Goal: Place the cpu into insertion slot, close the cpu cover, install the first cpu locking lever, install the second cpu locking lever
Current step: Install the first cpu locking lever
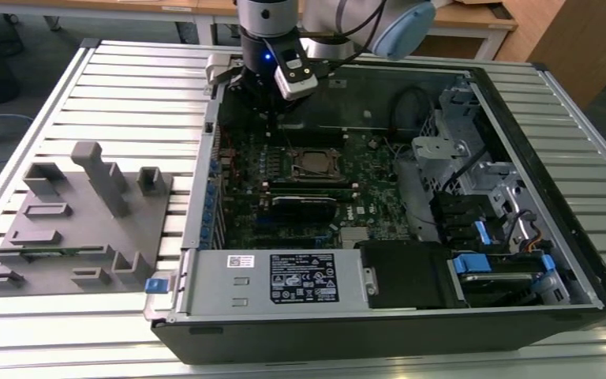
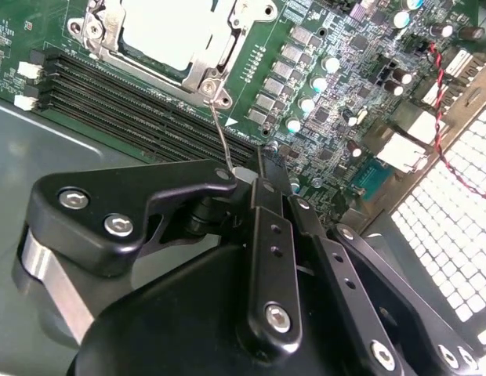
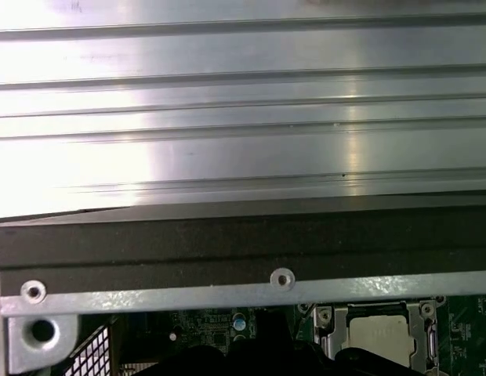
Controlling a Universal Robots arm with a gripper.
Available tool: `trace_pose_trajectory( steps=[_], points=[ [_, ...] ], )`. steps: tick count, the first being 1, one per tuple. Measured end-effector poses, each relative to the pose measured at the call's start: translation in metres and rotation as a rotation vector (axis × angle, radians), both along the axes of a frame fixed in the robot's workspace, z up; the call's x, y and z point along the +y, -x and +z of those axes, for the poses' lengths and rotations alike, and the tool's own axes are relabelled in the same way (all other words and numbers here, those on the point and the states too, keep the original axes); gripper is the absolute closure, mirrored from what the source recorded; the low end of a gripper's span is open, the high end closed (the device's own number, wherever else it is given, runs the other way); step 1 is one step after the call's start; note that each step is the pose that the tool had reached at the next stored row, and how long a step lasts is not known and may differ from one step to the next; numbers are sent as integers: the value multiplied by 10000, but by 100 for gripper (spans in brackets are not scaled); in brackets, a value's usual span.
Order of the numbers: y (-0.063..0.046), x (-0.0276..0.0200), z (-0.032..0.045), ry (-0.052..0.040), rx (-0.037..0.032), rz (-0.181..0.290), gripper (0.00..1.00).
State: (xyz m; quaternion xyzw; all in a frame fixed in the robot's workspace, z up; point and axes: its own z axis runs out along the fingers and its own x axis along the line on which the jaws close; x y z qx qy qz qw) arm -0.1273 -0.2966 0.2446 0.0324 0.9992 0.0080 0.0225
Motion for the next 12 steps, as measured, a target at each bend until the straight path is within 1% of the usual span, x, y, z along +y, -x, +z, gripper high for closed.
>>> trace_pose_trajectory(
  steps=[12],
  points=[
    [5,-1,7,-10,-10,-2,90]
  ],
)
